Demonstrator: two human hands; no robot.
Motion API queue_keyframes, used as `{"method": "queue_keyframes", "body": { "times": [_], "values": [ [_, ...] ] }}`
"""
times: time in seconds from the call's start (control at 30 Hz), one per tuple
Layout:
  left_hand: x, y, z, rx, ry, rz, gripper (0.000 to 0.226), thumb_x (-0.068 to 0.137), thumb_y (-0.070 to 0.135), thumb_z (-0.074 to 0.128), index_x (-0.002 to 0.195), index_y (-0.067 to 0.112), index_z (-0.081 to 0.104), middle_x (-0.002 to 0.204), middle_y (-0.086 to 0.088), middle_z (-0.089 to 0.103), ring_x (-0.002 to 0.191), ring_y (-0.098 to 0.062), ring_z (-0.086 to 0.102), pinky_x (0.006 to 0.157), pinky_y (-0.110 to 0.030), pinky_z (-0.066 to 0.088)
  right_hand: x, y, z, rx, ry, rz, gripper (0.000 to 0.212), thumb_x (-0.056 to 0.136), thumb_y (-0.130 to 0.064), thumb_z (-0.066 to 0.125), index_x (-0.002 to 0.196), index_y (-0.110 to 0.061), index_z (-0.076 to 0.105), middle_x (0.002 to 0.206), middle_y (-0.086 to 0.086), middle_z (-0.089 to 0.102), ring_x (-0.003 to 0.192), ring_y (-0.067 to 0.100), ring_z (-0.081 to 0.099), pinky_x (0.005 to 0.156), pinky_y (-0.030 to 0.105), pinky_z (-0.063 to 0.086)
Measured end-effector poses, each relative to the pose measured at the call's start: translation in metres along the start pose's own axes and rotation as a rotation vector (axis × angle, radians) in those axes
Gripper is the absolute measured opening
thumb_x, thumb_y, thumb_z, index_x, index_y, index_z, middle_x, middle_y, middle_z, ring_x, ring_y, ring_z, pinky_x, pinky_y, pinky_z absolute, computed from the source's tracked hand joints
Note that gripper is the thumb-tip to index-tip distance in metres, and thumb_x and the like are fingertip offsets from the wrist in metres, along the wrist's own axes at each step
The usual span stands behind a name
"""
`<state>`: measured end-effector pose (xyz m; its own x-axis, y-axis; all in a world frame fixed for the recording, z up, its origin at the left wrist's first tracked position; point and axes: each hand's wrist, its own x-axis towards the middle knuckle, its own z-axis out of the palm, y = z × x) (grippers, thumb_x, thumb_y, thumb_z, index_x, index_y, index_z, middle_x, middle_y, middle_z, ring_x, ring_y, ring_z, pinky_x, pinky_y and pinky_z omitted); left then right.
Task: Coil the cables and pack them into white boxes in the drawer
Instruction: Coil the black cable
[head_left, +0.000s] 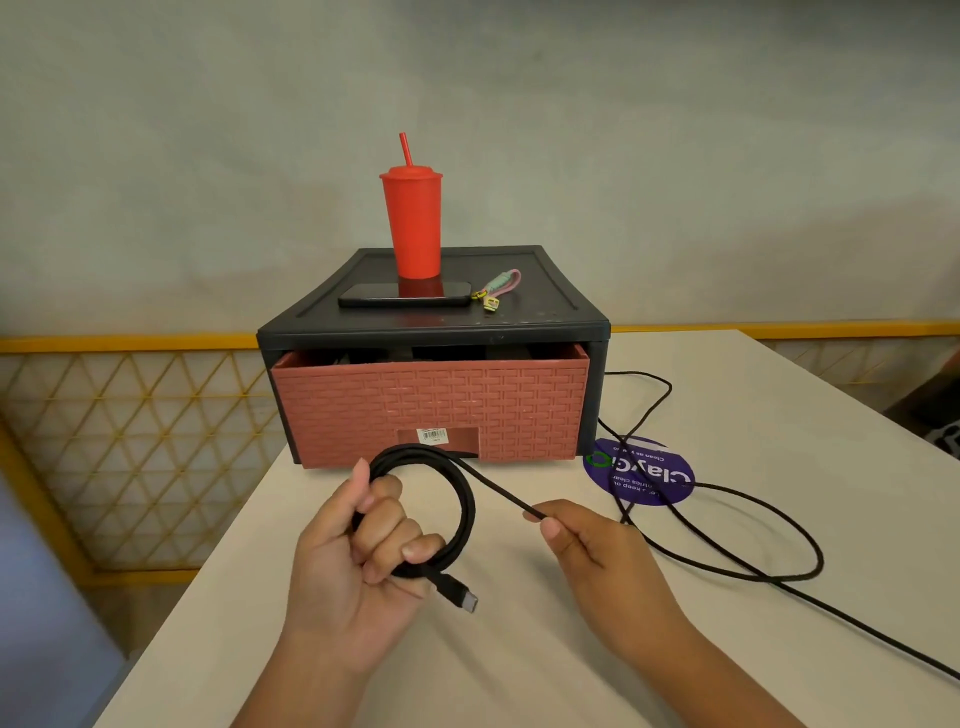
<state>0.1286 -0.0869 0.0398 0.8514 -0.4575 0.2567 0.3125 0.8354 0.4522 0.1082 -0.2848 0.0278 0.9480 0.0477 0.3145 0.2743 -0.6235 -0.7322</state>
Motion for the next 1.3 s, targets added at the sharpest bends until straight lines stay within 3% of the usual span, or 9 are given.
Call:
{"method": "queue_keyframes", "body": {
  "times": [0.03,0.1,0.27,0.53,0.67,0.8,0.93,1.2,1.3],
  "values": [
    [-0.001,-0.003,0.004,0.061,0.151,0.070,0.032,0.070,0.032,0.079,0.062,0.016,0.054,0.047,0.006,0.019,0.040,-0.012,0.018,0.050,-0.026,0.046,0.000,0.001,0.001,-0.045,-0.001,0.000,0.025,0.097,-0.028,0.044,0.112,-0.028,0.064,0.098,-0.014,0.068,0.091,0.005,0.060,0.078,0.018,0.043],
    [-0.003,-0.008,0.018,0.183,0.326,0.139,0.050,0.042,0.034,0.092,0.050,0.020,0.045,0.043,0.009,0.010,0.035,-0.010,0.010,0.037,-0.022,0.039,-0.001,0.002,0.003,-0.142,-0.037,-0.013,0.028,0.097,-0.030,0.041,0.119,-0.033,0.059,0.107,-0.010,0.068,0.100,0.012,0.060,0.084,0.023,0.046],
    [0.001,-0.012,0.026,0.309,0.505,0.225,0.037,0.075,0.040,0.053,0.046,0.021,0.040,0.035,0.010,0.020,0.027,-0.005,0.020,0.036,-0.021,0.036,-0.008,-0.006,0.008,-0.294,-0.172,-0.133,0.031,0.097,-0.033,0.035,0.125,-0.035,0.049,0.091,-0.001,0.066,0.083,0.021,0.057,0.070,0.028,0.044],
    [0.002,-0.016,0.032,0.343,0.570,0.308,0.031,0.082,0.035,0.050,0.056,0.019,0.044,0.037,0.009,0.020,0.029,-0.005,0.020,0.038,-0.020,0.037,-0.016,-0.025,0.011,-0.379,-0.439,-0.142,0.054,0.099,-0.036,0.032,0.147,-0.034,0.009,0.109,0.011,0.059,0.099,0.028,0.053,0.072,0.030,0.034],
    [0.001,-0.020,0.032,0.459,0.624,0.386,0.037,0.097,0.031,0.039,0.062,0.018,0.035,0.041,0.009,0.021,0.033,-0.006,0.021,0.054,-0.026,0.033,-0.017,-0.029,0.014,-0.425,-0.527,-0.155,0.056,0.097,-0.038,0.035,0.147,-0.032,0.009,0.108,0.013,0.058,0.090,0.028,0.051,0.073,0.032,0.037],
    [0.002,-0.029,0.028,0.778,0.587,0.492,0.032,0.100,0.023,0.035,0.069,0.017,0.036,0.049,0.009,0.033,0.048,-0.010,0.032,0.072,-0.026,0.033,-0.019,-0.029,0.018,-0.389,-0.544,-0.183,0.054,0.096,-0.037,0.039,0.145,-0.030,0.016,0.115,0.013,0.059,0.104,0.032,0.054,0.082,0.033,0.042],
    [-0.003,-0.038,0.017,1.280,0.390,0.537,0.026,0.087,0.043,0.043,0.075,0.019,0.042,0.063,0.012,0.044,0.064,-0.006,0.041,0.068,-0.009,0.036,-0.020,-0.028,0.014,-0.289,-0.421,-0.230,0.036,0.095,-0.032,0.040,0.131,-0.029,0.040,0.107,0.009,0.063,0.097,0.029,0.057,0.078,0.032,0.046],
    [-0.003,-0.044,0.009,1.562,0.239,0.462,0.035,0.085,0.053,0.039,0.085,0.018,0.044,0.070,0.014,0.050,0.062,-0.003,0.044,0.061,-0.013,0.037,-0.019,-0.027,0.011,-0.202,-0.297,-0.340,0.024,0.096,-0.029,0.038,0.110,-0.023,0.056,0.097,0.002,0.065,0.083,0.020,0.056,0.070,0.031,0.042],
    [-0.002,-0.046,0.000,1.701,0.186,0.445,0.035,0.085,0.056,0.031,0.085,0.023,0.040,0.068,0.009,0.048,0.062,-0.009,0.044,0.060,-0.026,0.038,-0.018,-0.028,0.008,-0.127,-0.204,-0.314,0.014,0.091,-0.031,0.040,0.096,-0.027,0.052,0.075,-0.011,0.061,0.072,0.007,0.052,0.057,0.016,0.035]
  ]
}}
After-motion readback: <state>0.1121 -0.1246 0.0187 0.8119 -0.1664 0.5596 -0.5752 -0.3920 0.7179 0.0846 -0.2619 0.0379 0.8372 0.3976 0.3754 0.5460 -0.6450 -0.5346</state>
